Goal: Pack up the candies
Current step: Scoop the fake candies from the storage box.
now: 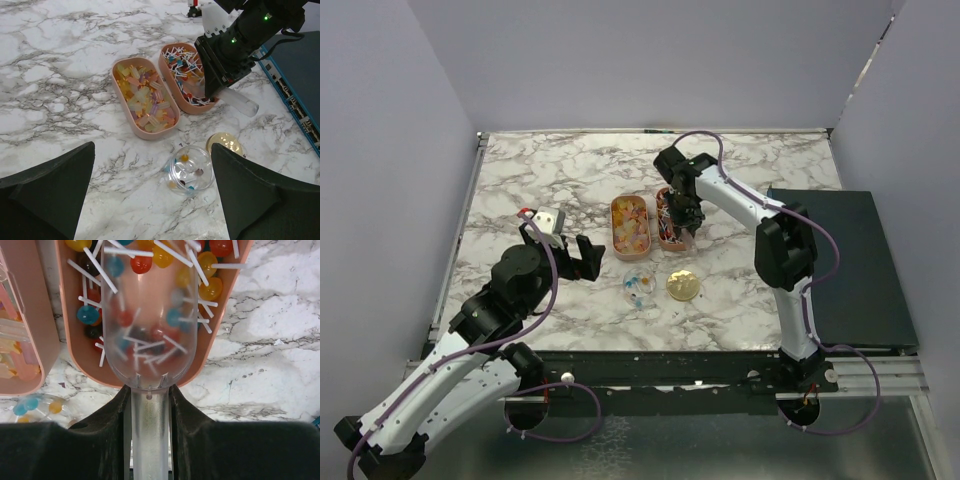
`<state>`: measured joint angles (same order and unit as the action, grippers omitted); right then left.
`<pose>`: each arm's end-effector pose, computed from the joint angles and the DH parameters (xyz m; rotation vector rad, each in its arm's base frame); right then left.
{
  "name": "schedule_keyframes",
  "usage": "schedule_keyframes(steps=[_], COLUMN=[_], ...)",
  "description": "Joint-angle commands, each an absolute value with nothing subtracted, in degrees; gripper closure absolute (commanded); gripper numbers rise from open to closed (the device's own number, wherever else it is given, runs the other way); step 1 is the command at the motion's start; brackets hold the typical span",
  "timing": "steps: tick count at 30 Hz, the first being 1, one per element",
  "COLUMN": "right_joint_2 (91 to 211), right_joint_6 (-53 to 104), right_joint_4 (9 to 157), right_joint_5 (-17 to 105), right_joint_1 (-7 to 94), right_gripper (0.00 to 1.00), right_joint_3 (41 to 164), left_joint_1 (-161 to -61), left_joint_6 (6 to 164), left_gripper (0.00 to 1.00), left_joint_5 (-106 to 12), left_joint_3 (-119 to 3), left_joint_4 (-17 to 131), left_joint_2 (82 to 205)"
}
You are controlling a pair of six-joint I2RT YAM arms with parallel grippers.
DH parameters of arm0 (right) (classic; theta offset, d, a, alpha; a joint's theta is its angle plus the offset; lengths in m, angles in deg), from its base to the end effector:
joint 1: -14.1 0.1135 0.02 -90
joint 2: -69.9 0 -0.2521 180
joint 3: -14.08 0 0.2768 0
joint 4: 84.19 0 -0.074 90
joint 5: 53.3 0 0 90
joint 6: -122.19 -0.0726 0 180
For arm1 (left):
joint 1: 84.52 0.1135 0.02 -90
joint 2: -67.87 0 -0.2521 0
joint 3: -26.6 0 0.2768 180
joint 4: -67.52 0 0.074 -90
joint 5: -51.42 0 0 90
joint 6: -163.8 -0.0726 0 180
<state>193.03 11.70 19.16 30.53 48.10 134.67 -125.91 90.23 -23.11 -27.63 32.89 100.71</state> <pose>0.3872 0.2517 0.1688 -0.3292 2.9062 -0.0135 0.1674 -0.1217 0.3182 0.2009 1.8078 -0.4774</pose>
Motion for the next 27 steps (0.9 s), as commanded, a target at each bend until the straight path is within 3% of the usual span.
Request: schedule_keyframes(steps=[1,27], right_joint_2=[194.62,190.91], right_joint_6=[12.30,12.28], right_joint_4=[23.39,30.46], right_joint_5=[30.67,26.42], right_joint_1=[47.41,47.41], right_gripper=[1.00,0.99], right_joint_3=[132.80,123.60], left_joint_1=[-126.17,-126.01], left_joint_6=[89.50,89.48], left_gripper=[0.01,0.01], left_joint_5=[-21.61,-21.54], left_joint_3=[-27.27,-27.33], left_joint_4=[32.64,32.50], left_joint_2=[101.12,102.33])
